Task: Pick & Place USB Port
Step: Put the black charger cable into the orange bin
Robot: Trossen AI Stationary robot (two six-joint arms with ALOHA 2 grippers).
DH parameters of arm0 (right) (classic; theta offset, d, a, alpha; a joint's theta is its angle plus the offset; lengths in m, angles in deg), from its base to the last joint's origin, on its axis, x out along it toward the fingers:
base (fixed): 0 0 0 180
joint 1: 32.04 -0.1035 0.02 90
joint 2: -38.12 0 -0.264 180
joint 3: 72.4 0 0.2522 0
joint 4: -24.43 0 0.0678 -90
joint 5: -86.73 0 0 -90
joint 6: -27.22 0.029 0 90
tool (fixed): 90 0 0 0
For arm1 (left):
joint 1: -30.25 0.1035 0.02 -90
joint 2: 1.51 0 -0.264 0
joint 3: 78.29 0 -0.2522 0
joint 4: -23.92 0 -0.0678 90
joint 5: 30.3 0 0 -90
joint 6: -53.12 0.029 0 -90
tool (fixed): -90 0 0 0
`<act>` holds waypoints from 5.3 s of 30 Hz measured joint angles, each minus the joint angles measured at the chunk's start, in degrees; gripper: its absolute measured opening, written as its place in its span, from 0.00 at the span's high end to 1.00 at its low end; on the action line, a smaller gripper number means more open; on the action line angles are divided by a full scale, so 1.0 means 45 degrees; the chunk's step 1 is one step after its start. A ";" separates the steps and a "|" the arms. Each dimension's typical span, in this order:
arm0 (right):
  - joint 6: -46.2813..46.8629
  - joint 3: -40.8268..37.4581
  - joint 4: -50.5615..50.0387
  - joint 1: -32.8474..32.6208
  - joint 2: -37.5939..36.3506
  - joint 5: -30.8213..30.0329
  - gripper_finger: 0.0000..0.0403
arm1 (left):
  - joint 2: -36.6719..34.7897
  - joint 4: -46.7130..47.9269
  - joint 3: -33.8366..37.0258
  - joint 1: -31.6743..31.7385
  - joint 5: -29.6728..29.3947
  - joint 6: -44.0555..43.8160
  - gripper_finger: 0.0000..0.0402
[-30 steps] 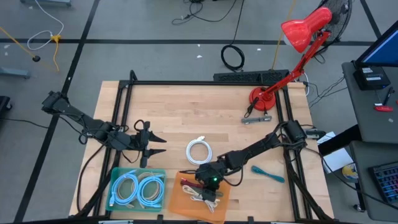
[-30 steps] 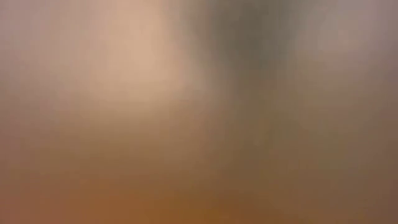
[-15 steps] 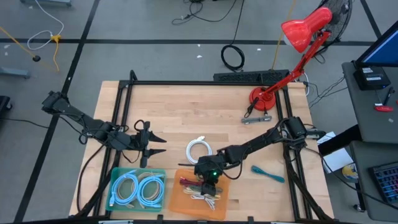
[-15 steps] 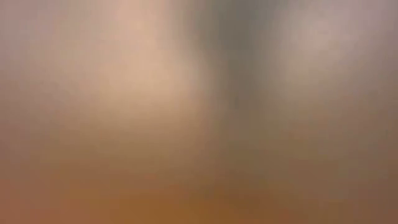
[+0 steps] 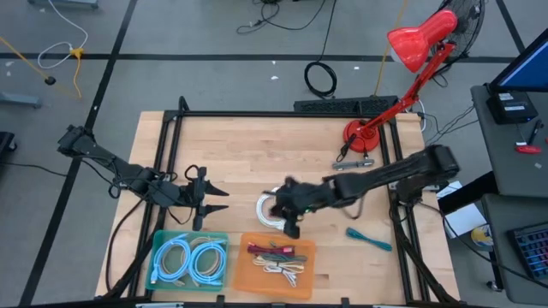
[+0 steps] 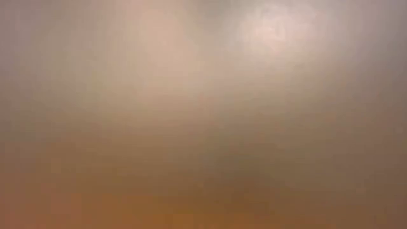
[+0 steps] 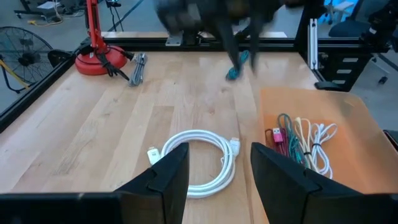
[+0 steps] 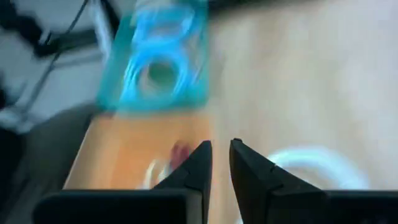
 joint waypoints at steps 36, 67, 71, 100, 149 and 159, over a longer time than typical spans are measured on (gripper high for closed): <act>1.2912 -0.9115 -0.7170 -0.4552 -0.7949 0.0430 0.96 | 0.0005 0.0306 0.0000 0.0000 -0.0018 -0.0126 0.57; 1.0272 -0.9519 -0.9729 -0.1286 -0.8109 -0.6589 0.98 | 0.0029 0.0393 0.0000 0.0005 -0.0310 -0.0136 0.57; 0.7259 -0.9515 -0.8290 0.0662 -0.8109 -0.6569 0.95 | 0.0029 0.0408 0.0000 0.0005 -0.0319 -0.0053 0.57; -0.2608 -0.9433 -0.4565 0.8708 -0.3884 -0.2770 0.45 | 0.0029 0.0479 0.0000 0.0005 -0.0319 -0.0026 0.57; 0.2275 -0.4195 -0.0385 -0.1165 -0.3863 -0.1452 0.98 | 0.0029 0.0529 0.0005 0.0005 -0.0372 0.0044 0.57; 0.1211 -0.0427 -0.0601 -0.1712 0.0537 0.0871 0.98 | 0.0034 0.0823 0.0005 0.0003 -0.0368 -0.0099 0.57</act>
